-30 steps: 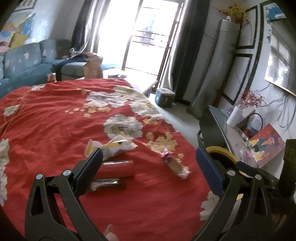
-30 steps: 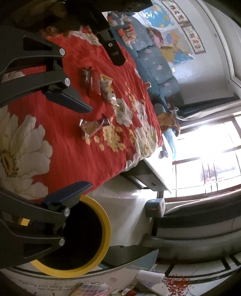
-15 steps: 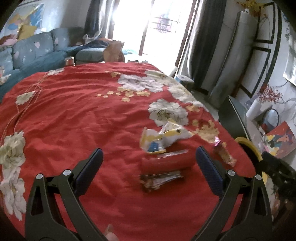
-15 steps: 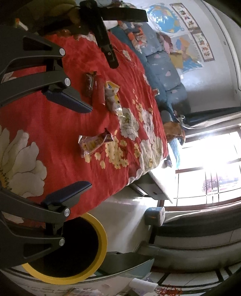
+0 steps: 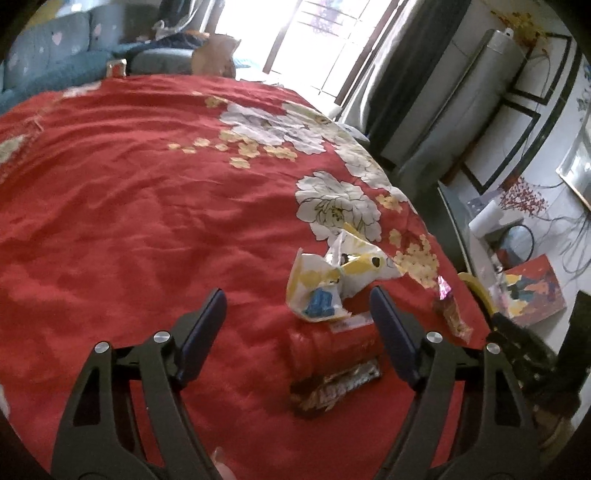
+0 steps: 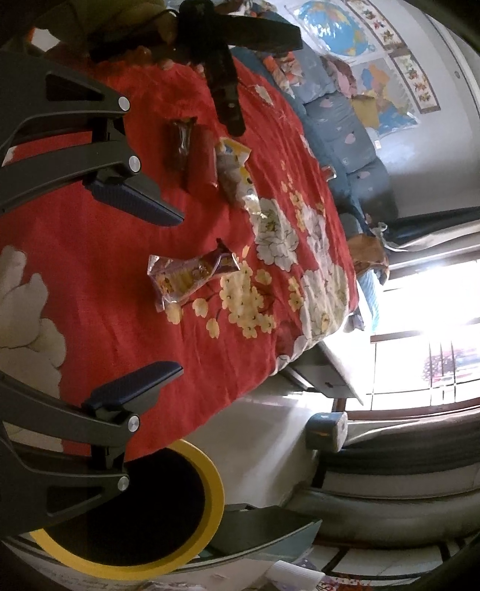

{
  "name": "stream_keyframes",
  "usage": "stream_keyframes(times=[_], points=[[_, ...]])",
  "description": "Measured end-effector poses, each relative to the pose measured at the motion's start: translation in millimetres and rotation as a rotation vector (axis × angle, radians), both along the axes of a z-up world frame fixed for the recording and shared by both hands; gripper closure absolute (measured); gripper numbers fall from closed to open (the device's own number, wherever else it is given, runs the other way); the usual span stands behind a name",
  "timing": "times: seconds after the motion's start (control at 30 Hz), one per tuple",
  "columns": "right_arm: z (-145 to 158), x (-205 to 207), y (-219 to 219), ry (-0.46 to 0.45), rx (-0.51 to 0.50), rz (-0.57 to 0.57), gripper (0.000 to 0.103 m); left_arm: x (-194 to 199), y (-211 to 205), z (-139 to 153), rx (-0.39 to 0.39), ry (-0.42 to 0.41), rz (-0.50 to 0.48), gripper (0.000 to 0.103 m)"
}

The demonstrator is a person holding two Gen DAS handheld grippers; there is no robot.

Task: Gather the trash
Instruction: 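Close the left tool on the white-yellow wrapper while the right tool grasps the pink snack bag, then carry the white-yellow wrapper and pink snack bag over the yellow-rimmed bin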

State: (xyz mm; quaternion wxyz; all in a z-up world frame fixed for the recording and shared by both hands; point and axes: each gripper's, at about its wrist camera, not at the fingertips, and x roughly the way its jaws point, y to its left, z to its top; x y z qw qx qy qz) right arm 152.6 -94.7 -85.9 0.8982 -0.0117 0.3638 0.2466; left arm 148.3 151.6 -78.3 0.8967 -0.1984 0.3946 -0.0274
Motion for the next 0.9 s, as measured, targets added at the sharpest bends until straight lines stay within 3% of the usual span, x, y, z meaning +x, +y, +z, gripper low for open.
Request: stream_keyframes(times=[0.1, 0.23, 0.33, 0.47, 0.53, 0.57, 0.7, 0.9], points=[[-5.7, 7.7, 5.6, 0.014, -0.019, 0.011, 0.03, 10.8, 0.2, -6.8, -0.026, 0.02, -0.001, 0.04], [-17.5, 17.9, 12.4, 0.042, -0.035, 0.017, 0.031, 20.3, 3.6, -16.5, -0.076, 0.05, 0.012, 0.041], [-27.3, 26.1, 15.0, 0.077, -0.03, 0.02, 0.04, 24.1, 4.4, -19.5, -0.099, 0.054, 0.015, 0.044], [-35.3, 27.7, 19.3, 0.089, -0.028, 0.031, 0.068, 27.6, 0.9, -20.4, -0.118, 0.055, 0.005, 0.051], [-36.8, 24.5, 20.0, 0.083, -0.029, 0.039, 0.07, 29.2, -1.2, -20.4, -0.124, 0.054, -0.004, 0.055], [-37.0, 22.4, 19.7, 0.081, -0.027, 0.043, 0.076, 29.8, -2.1, -20.4, -0.128, 0.054, -0.008, 0.058], [-36.6, 13.5, 18.9, 0.068, -0.027, 0.053, 0.078, 30.5, -6.2, -19.7, -0.137, 0.047, -0.021, 0.073], [-36.6, 1.7, 18.9, 0.054, -0.028, 0.062, 0.079, 27.7, -17.0, -10.6, -0.083, 0.019, -0.031, 0.08]])
